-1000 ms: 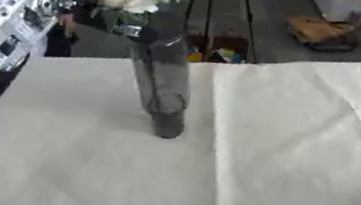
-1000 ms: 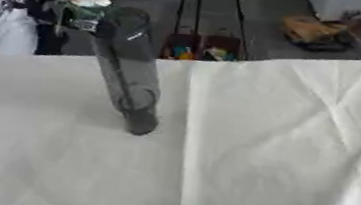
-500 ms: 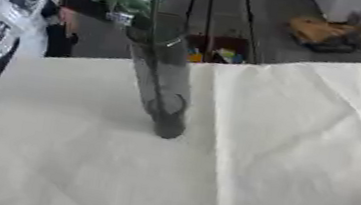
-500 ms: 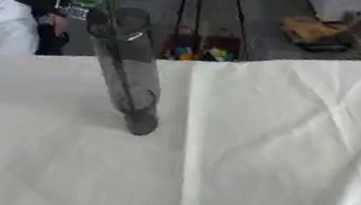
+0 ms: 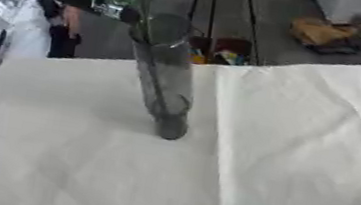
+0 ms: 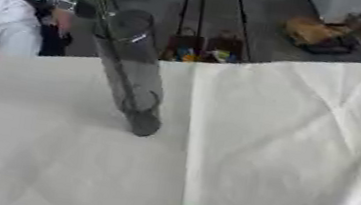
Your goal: Arrange flowers into the vase.
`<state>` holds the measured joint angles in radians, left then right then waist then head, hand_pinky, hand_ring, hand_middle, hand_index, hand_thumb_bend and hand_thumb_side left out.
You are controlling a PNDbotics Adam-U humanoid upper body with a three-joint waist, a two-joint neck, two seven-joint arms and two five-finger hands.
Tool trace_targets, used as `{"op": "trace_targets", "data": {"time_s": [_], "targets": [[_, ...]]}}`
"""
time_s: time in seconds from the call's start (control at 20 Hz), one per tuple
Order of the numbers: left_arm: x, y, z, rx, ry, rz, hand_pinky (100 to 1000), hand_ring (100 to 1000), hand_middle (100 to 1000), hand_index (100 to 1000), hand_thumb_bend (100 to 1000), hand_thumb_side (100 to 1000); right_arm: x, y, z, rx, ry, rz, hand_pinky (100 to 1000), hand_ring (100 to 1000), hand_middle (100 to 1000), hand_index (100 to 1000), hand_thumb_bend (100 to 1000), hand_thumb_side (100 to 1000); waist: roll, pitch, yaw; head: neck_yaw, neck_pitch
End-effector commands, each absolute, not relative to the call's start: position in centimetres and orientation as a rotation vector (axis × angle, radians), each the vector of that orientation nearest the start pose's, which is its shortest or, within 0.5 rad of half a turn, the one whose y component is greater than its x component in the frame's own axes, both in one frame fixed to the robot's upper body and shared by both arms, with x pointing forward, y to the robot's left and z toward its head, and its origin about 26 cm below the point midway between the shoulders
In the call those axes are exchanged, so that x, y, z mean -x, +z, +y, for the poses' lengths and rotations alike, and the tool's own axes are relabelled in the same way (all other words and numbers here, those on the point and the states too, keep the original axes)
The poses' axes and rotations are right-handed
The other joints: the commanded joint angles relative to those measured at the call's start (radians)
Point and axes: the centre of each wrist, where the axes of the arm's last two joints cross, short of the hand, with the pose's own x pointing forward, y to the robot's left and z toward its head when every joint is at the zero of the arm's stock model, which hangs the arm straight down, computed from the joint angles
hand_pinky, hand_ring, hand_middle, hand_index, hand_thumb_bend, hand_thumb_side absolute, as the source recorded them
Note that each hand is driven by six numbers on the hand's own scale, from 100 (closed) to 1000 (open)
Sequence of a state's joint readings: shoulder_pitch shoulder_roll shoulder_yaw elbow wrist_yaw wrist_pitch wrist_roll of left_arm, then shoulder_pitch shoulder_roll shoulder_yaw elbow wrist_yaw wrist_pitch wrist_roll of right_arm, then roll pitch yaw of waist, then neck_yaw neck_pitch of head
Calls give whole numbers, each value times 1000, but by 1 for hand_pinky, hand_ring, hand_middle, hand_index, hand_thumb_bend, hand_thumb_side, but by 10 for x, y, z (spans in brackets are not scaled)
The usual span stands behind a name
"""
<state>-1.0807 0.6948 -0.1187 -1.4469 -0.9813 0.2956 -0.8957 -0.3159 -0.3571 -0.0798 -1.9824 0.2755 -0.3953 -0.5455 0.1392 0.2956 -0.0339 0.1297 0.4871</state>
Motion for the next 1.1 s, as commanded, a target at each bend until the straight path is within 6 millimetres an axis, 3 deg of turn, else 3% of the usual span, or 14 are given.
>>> {"op": "trace_targets", "data": {"time_s": [0.05, 0.1, 0.15, 0.35, 0.6, 0.75, 1.1], "targets": [[-381, 415, 284, -1232, -1227, -1214, 1000, 1000, 1000, 982, 1000, 982, -299, 219, -286, -794, 98, 3292, 669, 786, 558, 829, 100, 1000, -7, -24, 3, -1, -12], [-383, 414, 284, -1228, -1230, -1208, 1000, 1000, 1000, 984, 1000, 974, -300, 219, -286, -793, 96, 3292, 669, 786, 558, 829, 100, 1000, -7, -23, 2, -1, -13], [-384, 412, 284, -1221, -1237, -1203, 1000, 1000, 995, 1000, 1000, 891, -300, 220, -286, -792, 96, 3292, 669, 786, 558, 829, 100, 1000, -7, -23, 0, 0, -15], [-391, 408, 282, -1171, -1269, -1207, 1000, 1000, 992, 998, 1000, 772, -300, 220, -285, -784, 92, 3291, 669, 786, 558, 829, 100, 1000, -6, -21, -4, 2, -19], [-397, 404, 285, -1138, -1266, -1195, 1000, 1000, 971, 911, 1000, 783, -300, 221, -285, -780, 91, 3290, 668, 786, 556, 829, 100, 1000, -2, -15, -5, 3, -24], [-400, 402, 286, -1152, -1256, -1167, 1000, 1000, 982, 960, 1000, 860, -300, 221, -285, -778, 89, 3289, 668, 786, 555, 829, 100, 1000, -1, -14, -6, 4, -25], [-399, 403, 287, -1182, -1252, -1153, 1000, 1000, 977, 961, 1000, 891, -300, 221, -285, -766, 97, 3298, 668, 787, 554, 830, 100, 1000, -2, -14, -4, 4, -25]]}}
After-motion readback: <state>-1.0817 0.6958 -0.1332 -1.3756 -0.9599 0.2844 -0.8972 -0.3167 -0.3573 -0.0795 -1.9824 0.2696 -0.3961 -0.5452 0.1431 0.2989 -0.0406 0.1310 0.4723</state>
